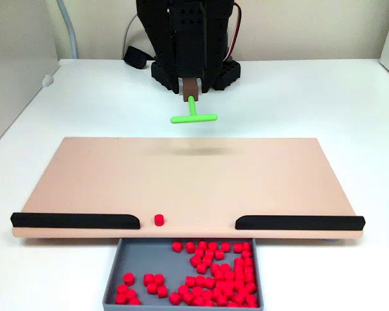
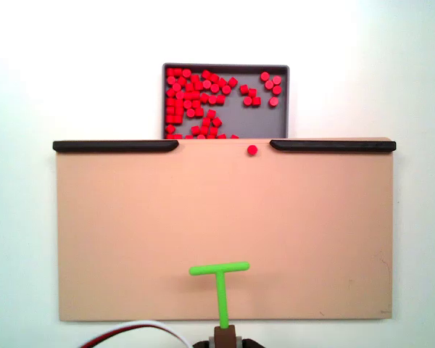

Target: Push granules from bottom to the grey container

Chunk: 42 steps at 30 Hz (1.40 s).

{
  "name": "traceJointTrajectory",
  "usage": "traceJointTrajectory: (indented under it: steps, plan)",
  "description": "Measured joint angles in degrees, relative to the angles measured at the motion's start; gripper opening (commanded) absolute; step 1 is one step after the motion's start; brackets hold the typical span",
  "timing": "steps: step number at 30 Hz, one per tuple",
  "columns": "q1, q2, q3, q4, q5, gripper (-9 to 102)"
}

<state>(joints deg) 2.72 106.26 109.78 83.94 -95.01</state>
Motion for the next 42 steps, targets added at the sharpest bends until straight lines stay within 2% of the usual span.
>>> traceJointTrajectory:
  steps: [42]
  plan:
    - [0.7,-1.6,0.0,-0.4,0.0,0]
